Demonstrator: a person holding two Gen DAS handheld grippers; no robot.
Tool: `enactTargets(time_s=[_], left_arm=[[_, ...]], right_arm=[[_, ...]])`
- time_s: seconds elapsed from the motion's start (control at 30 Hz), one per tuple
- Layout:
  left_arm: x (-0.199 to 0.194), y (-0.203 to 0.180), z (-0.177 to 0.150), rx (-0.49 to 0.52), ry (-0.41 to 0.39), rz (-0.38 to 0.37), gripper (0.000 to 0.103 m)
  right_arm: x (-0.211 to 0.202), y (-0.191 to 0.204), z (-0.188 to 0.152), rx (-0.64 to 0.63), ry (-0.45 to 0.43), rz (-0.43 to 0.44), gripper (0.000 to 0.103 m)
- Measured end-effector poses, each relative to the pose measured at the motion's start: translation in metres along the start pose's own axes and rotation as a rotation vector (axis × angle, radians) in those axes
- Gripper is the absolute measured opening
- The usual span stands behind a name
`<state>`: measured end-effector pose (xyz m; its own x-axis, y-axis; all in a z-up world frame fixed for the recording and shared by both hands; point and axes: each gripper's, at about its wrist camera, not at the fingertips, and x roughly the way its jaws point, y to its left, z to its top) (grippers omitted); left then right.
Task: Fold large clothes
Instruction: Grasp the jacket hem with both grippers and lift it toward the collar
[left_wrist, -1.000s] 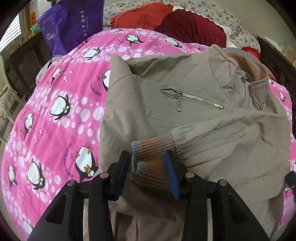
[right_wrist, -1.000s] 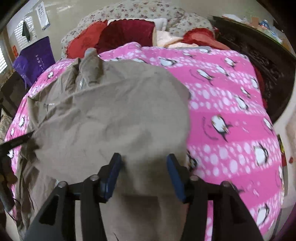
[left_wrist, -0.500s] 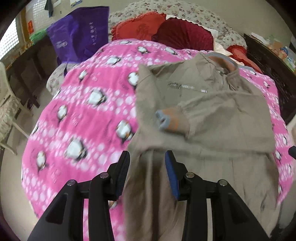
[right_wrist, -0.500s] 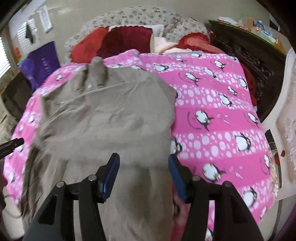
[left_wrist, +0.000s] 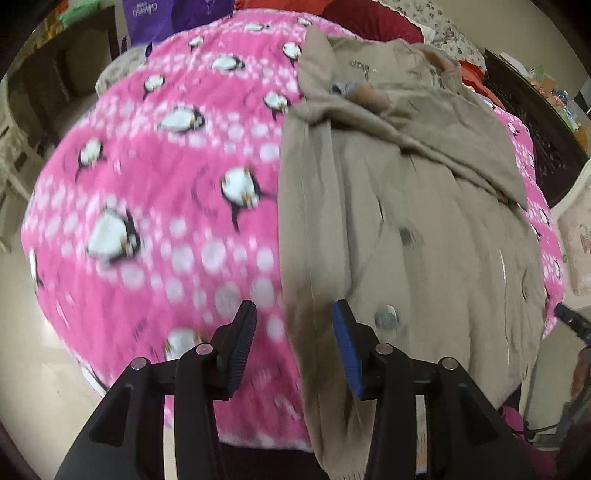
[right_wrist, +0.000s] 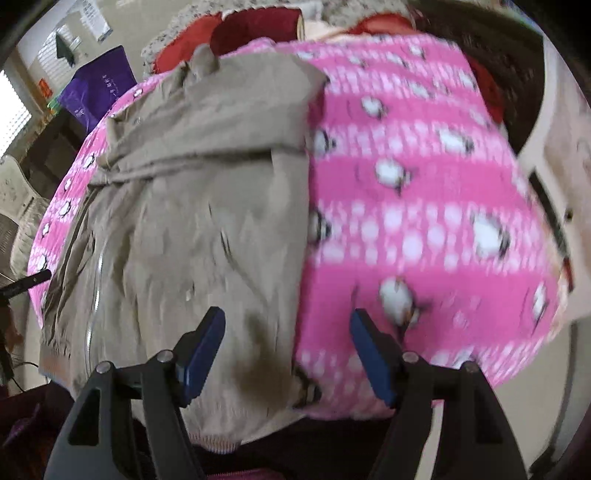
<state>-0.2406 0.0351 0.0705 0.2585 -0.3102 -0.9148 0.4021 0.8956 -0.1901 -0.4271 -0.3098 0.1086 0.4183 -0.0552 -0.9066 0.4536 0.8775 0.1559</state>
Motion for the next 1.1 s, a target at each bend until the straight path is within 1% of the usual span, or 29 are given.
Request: enactTargets(time_s=[0.07, 0.2, 0.3, 0.43, 0.5, 0.57, 0.63, 0.8, 1.1], left_arm=[[-0.002, -0.003, -0.009, -0.002, 0.007, -0.006, 0.031], [-0.009, -0.006, -0.018, -0.005, 0.004, -0.017, 0.031], [-0.008, -0.008, -0.027, -0.012, 0.031, -0.034, 0.032], [-0.004, -0.009, -0.039, 0.0, 0.062, -0.023, 0.032], [-0.003, -0.009, -0.044, 0.002, 0.07, -0.013, 0.032], [-0.002, -0.008, -0.048, 0.001, 0.071, -0.003, 0.032], [-0.003, -0.009, -0.05, 0.005, 0.069, 0.005, 0.032], [-0.004, -0.008, -0.053, 0.012, 0.07, 0.012, 0.032], [-0.006, -0.004, -0.062, -0.01, 0.092, -0.006, 0.032]], right_arm=[[0.003, -0.003, -0.016, 0.005, 0.006, 0.016, 0.073], [0.008, -0.005, -0.041, 0.017, 0.024, 0.103, 0.074], [0.012, -0.002, -0.054, 0.012, 0.021, 0.155, 0.074], [0.021, 0.001, -0.068, 0.042, 0.06, 0.221, 0.074], [0.025, 0.007, -0.077, 0.034, 0.092, 0.259, 0.074], [0.028, 0.013, -0.083, -0.005, 0.098, 0.27, 0.074], [0.032, 0.017, -0.086, -0.014, 0.087, 0.262, 0.074], [0.04, 0.016, -0.085, 0.038, 0.086, 0.279, 0.077], [0.043, 0.014, -0.088, 0.053, 0.073, 0.313, 0.076]])
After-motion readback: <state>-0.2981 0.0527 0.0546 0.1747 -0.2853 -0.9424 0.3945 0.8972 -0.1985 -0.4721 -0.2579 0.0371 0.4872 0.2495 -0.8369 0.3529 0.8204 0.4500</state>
